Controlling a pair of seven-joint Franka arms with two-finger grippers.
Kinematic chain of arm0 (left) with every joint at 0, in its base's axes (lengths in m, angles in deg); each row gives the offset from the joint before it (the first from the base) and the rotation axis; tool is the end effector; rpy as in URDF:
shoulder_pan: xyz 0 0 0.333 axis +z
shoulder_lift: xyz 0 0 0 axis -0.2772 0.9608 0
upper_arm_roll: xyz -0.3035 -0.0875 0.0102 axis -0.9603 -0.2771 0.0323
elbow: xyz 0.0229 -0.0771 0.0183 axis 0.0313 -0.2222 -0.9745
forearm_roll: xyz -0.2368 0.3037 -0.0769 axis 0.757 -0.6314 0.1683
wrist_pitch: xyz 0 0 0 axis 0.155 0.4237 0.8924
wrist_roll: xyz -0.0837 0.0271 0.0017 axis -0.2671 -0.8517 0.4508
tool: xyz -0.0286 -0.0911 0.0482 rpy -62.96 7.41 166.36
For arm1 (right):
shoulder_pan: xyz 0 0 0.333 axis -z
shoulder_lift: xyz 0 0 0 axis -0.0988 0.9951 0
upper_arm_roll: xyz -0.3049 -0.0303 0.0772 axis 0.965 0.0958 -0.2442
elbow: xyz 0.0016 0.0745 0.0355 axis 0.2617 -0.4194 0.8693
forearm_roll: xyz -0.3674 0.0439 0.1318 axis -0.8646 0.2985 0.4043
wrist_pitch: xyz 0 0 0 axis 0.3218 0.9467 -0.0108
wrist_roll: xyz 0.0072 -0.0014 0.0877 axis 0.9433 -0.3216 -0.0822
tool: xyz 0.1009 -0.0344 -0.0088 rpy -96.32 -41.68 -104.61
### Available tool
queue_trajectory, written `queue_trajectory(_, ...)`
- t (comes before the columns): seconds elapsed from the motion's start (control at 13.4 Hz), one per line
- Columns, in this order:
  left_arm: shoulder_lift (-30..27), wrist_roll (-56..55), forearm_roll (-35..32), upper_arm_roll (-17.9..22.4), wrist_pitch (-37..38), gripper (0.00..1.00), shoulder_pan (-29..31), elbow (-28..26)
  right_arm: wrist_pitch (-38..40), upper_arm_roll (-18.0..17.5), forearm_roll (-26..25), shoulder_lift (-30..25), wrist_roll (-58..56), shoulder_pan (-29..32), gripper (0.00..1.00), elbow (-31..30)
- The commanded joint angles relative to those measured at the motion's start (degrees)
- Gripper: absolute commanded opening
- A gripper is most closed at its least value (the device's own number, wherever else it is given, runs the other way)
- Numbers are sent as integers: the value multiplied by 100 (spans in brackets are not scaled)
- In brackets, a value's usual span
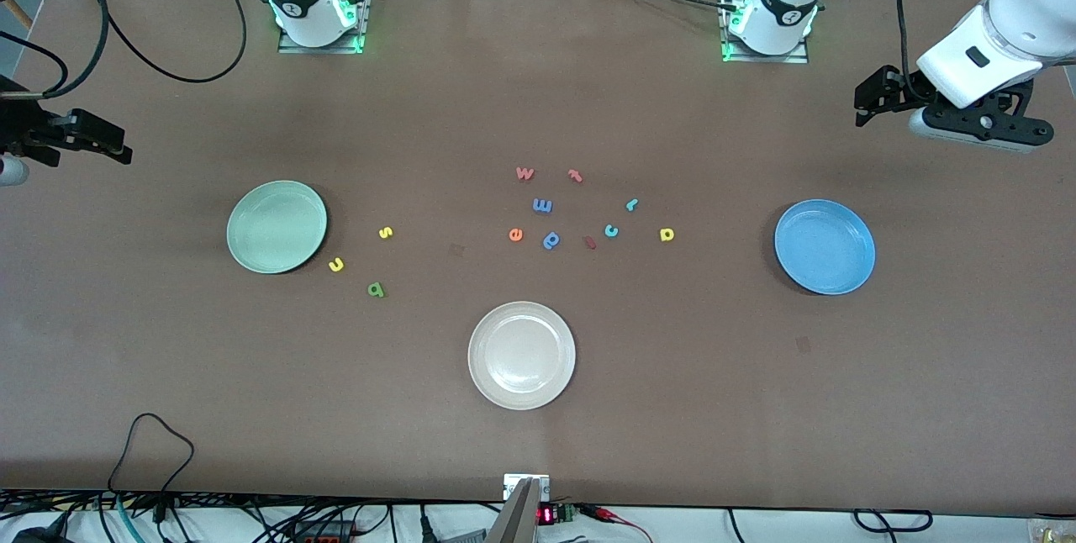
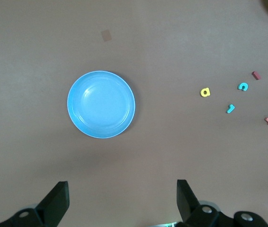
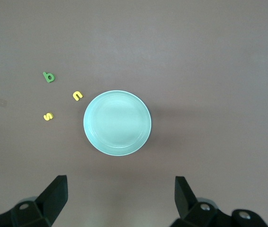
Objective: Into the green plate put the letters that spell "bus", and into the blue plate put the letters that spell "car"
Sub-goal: 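Lower the right gripper to the yellow n while the left gripper reaches the yellow a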
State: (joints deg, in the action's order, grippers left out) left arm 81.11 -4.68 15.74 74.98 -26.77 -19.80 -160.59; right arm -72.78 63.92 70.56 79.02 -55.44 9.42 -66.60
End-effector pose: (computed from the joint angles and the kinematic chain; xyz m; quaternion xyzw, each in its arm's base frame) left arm 0.5113 -0.0524 0.5808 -0.9949 0.0937 0.0367 0.0090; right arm 0.5702 -0.0408 0.5810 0.9993 0.0238 -0.0275 0.0031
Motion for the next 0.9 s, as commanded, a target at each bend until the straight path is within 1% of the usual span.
queue_trajectory(0.0, 44, 52, 3, 16, 107, 100, 19, 124, 156, -14, -41, 54, 97, 20, 100, 160)
queue_trajectory(0.22, 44, 61, 3, 16, 107, 100, 19, 124, 139, -22, -67, 54, 88, -15, 100, 151)
queue_trajectory(0.45, 44, 35, 12, 16, 134, 100, 19, 116, 243, -31, -76, 335, 53, -50, 100, 125)
queue_trajectory(0.52, 71, -53, 12, 25, 290, 100, 28, 116, 314, -48, -85, 431, 70, -59, 100, 72)
queue_trajectory(0.6, 132, -149, 12, 16, 449, 100, 19, 116, 341, -57, -50, 641, 70, -76, 100, 54)
queue_trajectory(0.67, 341, -168, 12, 7, 746, 100, -24, 124, 245, -75, -32, 860, 70, -94, 100, 45)
queue_trajectory(0.75, 543, -168, 56, 7, 1010, 100, -42, 124, 53, -75, 29, 1106, 70, -207, 100, 54)
queue_trajectory(0.82, 728, -176, 91, 7, 1056, 100, -51, 116, -289, -75, 64, 1282, 70, -313, 100, 19)
